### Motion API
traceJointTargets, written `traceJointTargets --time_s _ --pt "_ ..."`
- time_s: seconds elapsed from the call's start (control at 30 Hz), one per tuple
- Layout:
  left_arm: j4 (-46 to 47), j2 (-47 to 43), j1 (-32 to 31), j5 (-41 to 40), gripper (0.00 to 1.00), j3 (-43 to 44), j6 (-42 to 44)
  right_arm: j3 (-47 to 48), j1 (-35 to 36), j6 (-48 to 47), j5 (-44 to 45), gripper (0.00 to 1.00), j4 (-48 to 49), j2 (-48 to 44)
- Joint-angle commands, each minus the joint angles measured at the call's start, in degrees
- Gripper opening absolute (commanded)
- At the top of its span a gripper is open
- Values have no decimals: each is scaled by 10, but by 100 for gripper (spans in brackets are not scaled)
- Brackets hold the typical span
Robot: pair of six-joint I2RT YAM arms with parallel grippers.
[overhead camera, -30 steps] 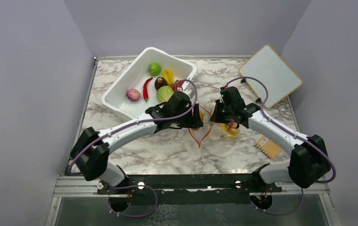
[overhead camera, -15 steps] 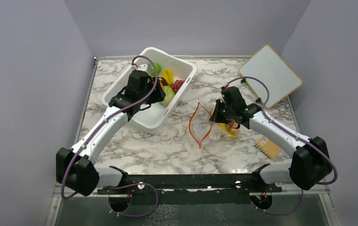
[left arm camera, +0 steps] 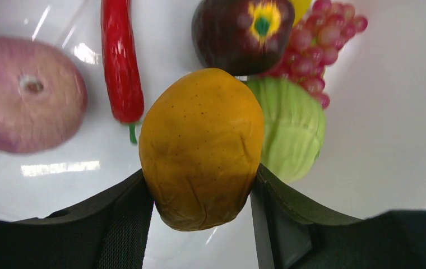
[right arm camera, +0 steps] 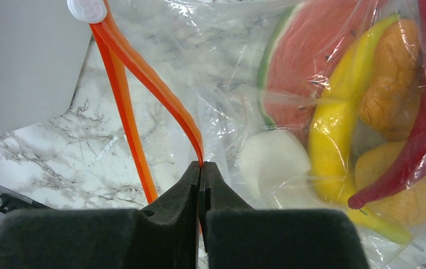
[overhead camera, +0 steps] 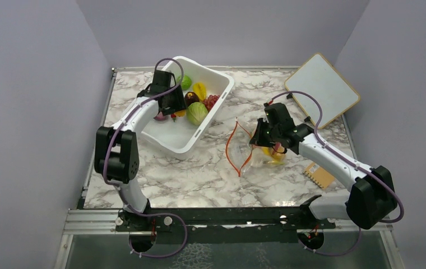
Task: Open the zip-top bag and remove the fake food
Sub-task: Place the fake fruit in the bin.
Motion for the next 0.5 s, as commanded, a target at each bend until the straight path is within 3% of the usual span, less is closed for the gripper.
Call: traceJointTargets --time_s 0.0,0.17,0.27,0.43,0.47 --pt "0 81 9 34 15 79 8 5 3 2 -12 1 -5 -13" --pt "-14 116 11 22 26 88 5 11 3 -1 -22 1 -3 -11" --pt "-16 114 13 13 48 76 10 12 3 -2 -15 1 -8 -11" --pt "-17 85 16 -4 71 64 18 8 3 2 -16 1 -5 -13" --pt "-18 80 16 0 79 65 21 8 3 2 -16 1 -4 -13"
